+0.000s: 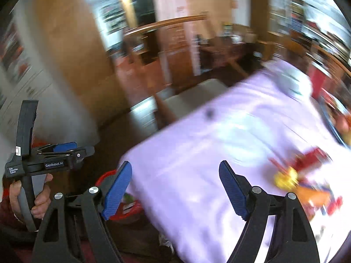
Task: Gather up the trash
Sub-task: 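Bring both tools back over the table, then grasp the yellow pom-pom ornament with the left tool and lift it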
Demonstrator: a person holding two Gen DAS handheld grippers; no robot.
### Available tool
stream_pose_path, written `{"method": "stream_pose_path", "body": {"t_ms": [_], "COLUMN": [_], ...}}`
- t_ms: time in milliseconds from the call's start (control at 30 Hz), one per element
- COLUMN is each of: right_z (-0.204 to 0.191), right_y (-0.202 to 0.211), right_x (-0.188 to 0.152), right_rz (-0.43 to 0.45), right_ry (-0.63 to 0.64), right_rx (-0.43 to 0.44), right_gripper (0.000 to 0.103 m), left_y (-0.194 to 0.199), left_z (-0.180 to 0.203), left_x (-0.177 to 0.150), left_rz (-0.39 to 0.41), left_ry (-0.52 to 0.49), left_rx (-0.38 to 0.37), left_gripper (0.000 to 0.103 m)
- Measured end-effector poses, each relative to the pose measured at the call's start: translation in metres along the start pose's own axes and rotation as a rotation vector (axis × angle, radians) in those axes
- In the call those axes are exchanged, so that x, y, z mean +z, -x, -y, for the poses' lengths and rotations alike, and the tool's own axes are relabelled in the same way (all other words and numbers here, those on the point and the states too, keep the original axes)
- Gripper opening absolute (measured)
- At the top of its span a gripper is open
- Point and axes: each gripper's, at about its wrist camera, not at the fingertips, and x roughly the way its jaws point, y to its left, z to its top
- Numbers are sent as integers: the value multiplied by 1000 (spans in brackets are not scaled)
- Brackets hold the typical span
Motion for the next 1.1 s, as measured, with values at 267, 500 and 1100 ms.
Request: {"method": "stream_pose_path", "body": {"t_ms": [267,500,1100], "right_z": [95,149,233], "right_y": [58,88,140], "right_x": [-63,-110,-164], "right_rz": [64,80,86], "right_ry": [-288,-474,-625], "right_rx": [-213,-300,-477], "right_gripper": [84,84,84], "left_y": [-41,-57,-155], "left_z": [123,209,331], "left_x": [23,11,10], "left_rz": [-59,-93,-206], "left_ry": [-298,-458,-563], "left_rx": [-160,-239,-254], "left_gripper": [84,84,82]}}
